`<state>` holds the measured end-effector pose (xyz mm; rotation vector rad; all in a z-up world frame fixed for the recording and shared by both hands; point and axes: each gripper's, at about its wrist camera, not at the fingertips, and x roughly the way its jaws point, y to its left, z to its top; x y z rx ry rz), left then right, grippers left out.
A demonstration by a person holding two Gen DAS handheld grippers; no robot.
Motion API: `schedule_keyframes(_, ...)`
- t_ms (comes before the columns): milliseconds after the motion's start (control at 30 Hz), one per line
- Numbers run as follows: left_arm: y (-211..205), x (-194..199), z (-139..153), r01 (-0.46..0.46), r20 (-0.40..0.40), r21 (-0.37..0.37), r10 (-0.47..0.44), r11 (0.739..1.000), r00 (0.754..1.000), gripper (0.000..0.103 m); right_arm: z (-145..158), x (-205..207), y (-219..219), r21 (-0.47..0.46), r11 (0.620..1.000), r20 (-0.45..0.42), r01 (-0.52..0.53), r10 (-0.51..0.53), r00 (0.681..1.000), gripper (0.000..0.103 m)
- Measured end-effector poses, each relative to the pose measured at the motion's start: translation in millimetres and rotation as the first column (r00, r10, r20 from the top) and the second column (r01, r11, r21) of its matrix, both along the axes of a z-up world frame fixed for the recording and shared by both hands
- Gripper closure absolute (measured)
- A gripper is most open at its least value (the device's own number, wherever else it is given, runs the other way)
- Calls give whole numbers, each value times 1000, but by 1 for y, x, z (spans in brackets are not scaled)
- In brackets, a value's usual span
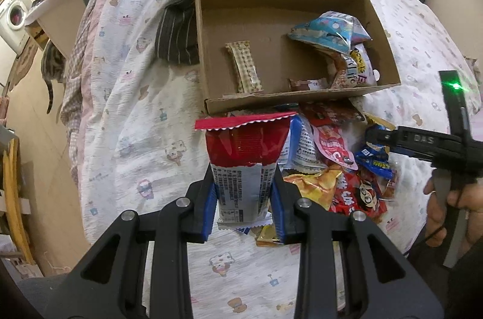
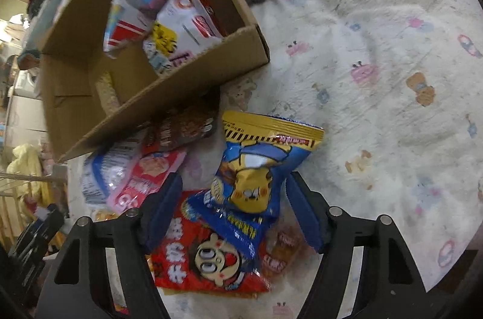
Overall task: Organize snacks
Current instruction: 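Grasp the yellow-and-blue chip bag with the right tool while the left tool holds the red bag, then carry both bags over the box and open both tools to drop them inside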
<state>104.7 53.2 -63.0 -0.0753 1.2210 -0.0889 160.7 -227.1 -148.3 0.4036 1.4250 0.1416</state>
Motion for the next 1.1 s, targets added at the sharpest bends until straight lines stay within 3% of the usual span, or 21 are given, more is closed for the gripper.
schedule_keyframes(133,1,1,1,-5,8,5,5,1000,1000,76,-10,8,0,-12,1000,-28,14,-14,1000,30)
schedule_keyframes(233,5,3,-2,-18,-3,1,18,1000,1000,76,-21,11,-4,6,999,-60,33,-32,998,47)
schedule_keyframes(400,10,4,-4,-39,-10,6,39,999,999,76,-21,9,-12,9,1000,-44,26,-26,999,58)
schedule_keyframes(767,10,1,0,-65,-1,21,65,998,998,75,14,-17,-31,167,986,77,16,-29,997,58)
schedule_keyframes(1100,13,-2,10,-94,36,28,93,995,995,76,57,-33,-13,242,965,237,-100,41,971,58)
